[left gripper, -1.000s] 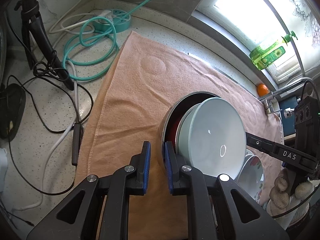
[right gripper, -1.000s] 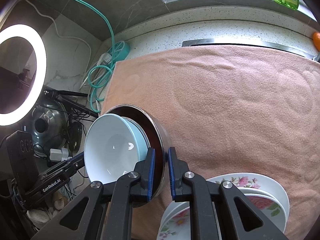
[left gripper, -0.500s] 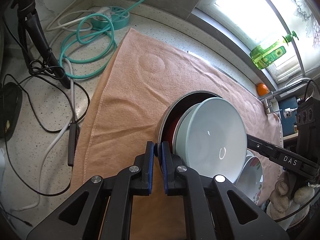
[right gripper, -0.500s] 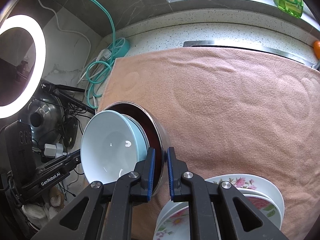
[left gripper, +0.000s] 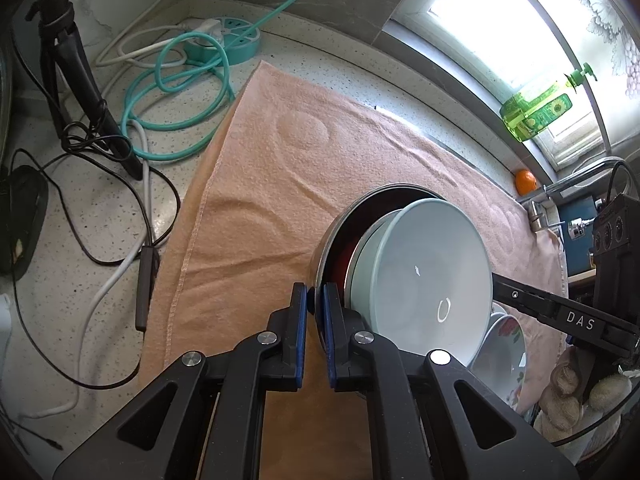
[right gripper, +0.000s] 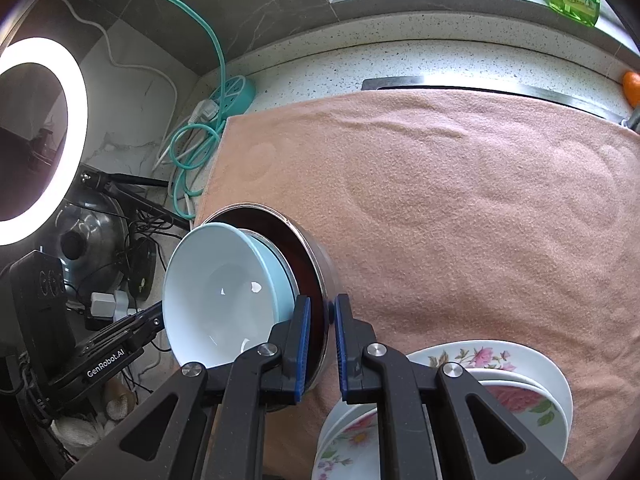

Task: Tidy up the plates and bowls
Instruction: 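Grip the rim of the nested bowl stack with both grippers and lift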

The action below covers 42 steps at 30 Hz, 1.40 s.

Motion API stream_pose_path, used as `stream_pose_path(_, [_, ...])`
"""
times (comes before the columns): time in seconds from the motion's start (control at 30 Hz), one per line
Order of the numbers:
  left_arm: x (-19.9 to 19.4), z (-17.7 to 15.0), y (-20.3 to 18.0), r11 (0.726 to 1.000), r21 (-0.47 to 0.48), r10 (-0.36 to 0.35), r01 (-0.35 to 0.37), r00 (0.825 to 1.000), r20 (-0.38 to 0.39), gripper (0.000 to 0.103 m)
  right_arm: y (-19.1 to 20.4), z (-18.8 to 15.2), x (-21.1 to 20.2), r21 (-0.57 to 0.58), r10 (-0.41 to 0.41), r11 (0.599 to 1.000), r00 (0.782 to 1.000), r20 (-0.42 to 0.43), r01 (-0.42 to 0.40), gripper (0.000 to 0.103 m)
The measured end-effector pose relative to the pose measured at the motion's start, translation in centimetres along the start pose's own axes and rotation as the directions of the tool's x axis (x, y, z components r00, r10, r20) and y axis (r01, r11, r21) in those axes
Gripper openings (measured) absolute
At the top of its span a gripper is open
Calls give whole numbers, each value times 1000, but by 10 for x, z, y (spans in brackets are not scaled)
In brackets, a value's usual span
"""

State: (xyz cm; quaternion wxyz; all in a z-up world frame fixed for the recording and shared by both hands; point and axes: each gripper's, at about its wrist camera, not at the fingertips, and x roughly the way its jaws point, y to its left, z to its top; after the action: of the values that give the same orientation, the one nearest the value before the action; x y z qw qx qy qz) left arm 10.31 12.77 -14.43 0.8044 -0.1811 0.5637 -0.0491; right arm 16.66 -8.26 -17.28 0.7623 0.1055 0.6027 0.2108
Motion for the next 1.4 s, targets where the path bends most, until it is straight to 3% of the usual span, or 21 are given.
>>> stream_pose_path(0.8, [-31,5,-16,1000,20,-23,22,998,53,6,7,-2,-44,12,24,1000,998,62,-25,11])
stream_pose_path(1.4, [-52,2,-59,992,117,-63,54,995,75,6,-6,-22,-93,55,14,998,992,128,-21,11])
